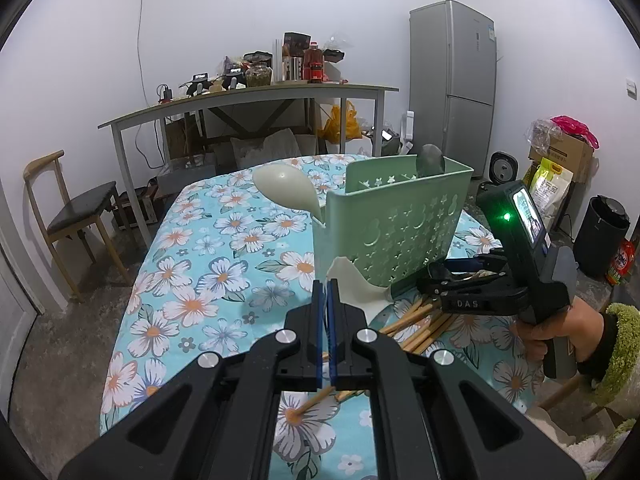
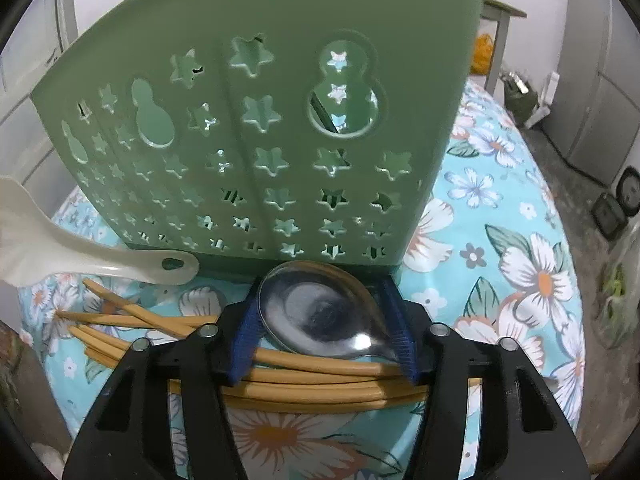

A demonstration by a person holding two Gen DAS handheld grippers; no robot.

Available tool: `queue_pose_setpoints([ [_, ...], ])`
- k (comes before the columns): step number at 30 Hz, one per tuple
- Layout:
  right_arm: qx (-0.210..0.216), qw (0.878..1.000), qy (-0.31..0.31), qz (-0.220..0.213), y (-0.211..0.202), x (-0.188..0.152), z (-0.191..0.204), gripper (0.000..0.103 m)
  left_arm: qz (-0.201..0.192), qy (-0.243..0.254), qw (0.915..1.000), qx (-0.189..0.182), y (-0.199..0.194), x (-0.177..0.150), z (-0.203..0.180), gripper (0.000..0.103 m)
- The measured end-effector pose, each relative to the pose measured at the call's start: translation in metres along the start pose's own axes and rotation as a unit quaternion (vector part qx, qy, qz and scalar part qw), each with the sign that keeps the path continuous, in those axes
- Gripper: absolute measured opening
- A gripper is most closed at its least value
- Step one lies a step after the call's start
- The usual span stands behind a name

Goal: Organize utensils
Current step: 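Move the right tool to the metal spoon while the left tool holds the paddle, then close the right tool on the metal spoon and lift it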

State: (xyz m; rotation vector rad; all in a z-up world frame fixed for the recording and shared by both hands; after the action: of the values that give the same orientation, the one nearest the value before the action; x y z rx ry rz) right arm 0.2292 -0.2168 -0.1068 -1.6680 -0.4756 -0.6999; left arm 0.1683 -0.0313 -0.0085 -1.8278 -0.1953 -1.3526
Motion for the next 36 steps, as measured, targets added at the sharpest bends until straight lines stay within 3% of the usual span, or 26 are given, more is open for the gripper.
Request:
queue_pose_setpoints([
  [4, 0.004, 1.0, 0.015, -0.004, -0.007, 0.006, -0.005, 0.042, 0.0, -0.001, 1.0, 0.0, 0.0, 0.0, 0.0, 0.002],
  [5, 0.005, 1.0, 0.018, -0.005, -0.008, 0.008, -0.007, 0.031, 0.0, -0.001, 1.0, 0.0, 0.001, 0.0, 0.0, 0.002],
  [6, 0.009, 1.0, 0.02, -0.002, -0.01, 0.009, -0.01, 0.011, 0.0, -0.001, 1.0, 0.0, 0.001, 0.0, 0.0, 0.002],
  [12, 0.003, 1.0, 0.031, 0.003, -0.013, 0.014, -0.023, 0.011, 0.0, -0.001, 1.0, -0.001, 0.002, -0.001, -0.001, 0.002],
  [22, -0.013, 0.999, 0.013, -0.027, -0.025, 0.01, -0.006, 0.006, -0.001, -0.004, 1.0, -0.001, 0.004, -0.003, -0.002, 0.002],
  [28, 0.032, 0.996, 0.056, -0.06, -0.062, 0.029, -0.02, 0.003, -0.002, -0.003, 1.0, -0.002, 0.003, -0.003, -0.001, 0.002],
  [36, 0.112, 0.98, 0.123, -0.109, -0.109, 0.056, -0.05, 0.001, -0.006, 0.0, 1.0, -0.006, -0.001, -0.001, -0.004, 0.002],
])
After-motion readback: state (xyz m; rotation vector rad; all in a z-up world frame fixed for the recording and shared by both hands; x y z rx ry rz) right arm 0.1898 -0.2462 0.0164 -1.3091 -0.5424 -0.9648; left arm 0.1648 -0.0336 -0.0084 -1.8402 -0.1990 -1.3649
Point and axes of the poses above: each gripper's, at about its wrist camera, not at the fingertips, and y roughly the way its jaws point, z to its left, x to its top, the point moved 6 cm from there along y, roughly the way its jaws point, and after that the axes turned 10 degrees about -x, right-handed, at the moved point
